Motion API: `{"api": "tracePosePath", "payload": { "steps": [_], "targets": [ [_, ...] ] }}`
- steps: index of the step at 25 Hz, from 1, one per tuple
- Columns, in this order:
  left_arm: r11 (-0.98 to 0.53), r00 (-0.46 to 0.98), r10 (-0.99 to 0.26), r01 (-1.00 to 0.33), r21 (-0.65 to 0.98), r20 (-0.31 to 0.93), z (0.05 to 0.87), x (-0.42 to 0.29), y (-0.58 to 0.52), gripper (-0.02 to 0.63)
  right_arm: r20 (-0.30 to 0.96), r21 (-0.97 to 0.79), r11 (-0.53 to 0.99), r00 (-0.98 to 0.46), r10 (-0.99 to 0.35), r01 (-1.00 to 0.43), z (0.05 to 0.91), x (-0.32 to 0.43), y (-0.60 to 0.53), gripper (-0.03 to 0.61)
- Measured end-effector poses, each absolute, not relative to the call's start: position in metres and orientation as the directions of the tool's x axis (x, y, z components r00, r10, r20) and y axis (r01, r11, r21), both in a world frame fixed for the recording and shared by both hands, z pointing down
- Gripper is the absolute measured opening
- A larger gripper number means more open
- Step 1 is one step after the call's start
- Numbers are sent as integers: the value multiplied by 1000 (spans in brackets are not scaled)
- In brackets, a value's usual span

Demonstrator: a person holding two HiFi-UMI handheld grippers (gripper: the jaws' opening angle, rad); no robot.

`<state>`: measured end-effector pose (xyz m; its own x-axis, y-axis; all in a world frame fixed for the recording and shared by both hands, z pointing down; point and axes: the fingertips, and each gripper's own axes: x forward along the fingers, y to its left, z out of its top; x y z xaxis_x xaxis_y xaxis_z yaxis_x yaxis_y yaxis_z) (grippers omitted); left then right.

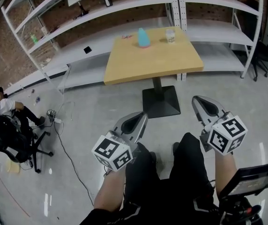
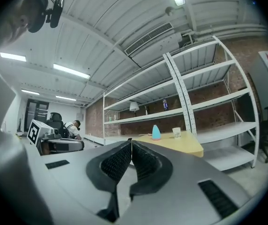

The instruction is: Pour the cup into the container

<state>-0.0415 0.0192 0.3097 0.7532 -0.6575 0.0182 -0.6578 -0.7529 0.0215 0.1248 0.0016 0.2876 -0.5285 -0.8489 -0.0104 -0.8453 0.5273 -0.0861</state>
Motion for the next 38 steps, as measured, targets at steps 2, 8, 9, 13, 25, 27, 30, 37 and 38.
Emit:
{"api": "tracePosePath", "payload": {
  "steps": [2, 8, 9, 13, 25, 27, 30, 37, 38],
  "targets": [
    [-751, 751, -660, -660, 17, 23, 309, -42, -12, 2, -17, -83, 534, -535, -845, -841, 285, 123, -32, 2],
    [-744, 744, -668, -668, -4, 3, 300, -49, -109, 2, -9, -75, 542, -543, -839, -837, 285, 115, -131, 2],
    [-741, 741, -671, -671, -5, -2, 297, -50, -125, 2, -7, -70, 544, -545, -839, -836, 284, 114, -148, 2],
    [-730, 730, -683, -683, -5, -5, 291, -53, -191, 2, -22, -75, 534, -534, -845, -842, 278, 119, -215, 2],
    [-754, 754, -656, -656, -3, 38, 296, -34, -367, 2, 9, -81, 533, -535, -845, -842, 286, 131, -392, 2],
    [-757, 757, -653, -653, 4, 37, 298, -34, -391, 2, 20, -81, 523, -526, -850, -848, 290, 131, -415, 3],
    [-755, 755, -655, -655, -2, 38, 298, -37, -425, 2, 34, -72, 516, -519, -854, -854, 294, 128, -445, 24],
    [-743, 743, -669, -669, -10, 22, 291, -48, -482, 2, 54, -59, 479, -482, -875, -876, 294, 132, -495, 167],
    [-742, 742, -670, -670, -12, 22, 291, -49, -488, 2, 63, -56, 471, -474, -878, -880, 295, 134, -500, 193]
  ]
}}
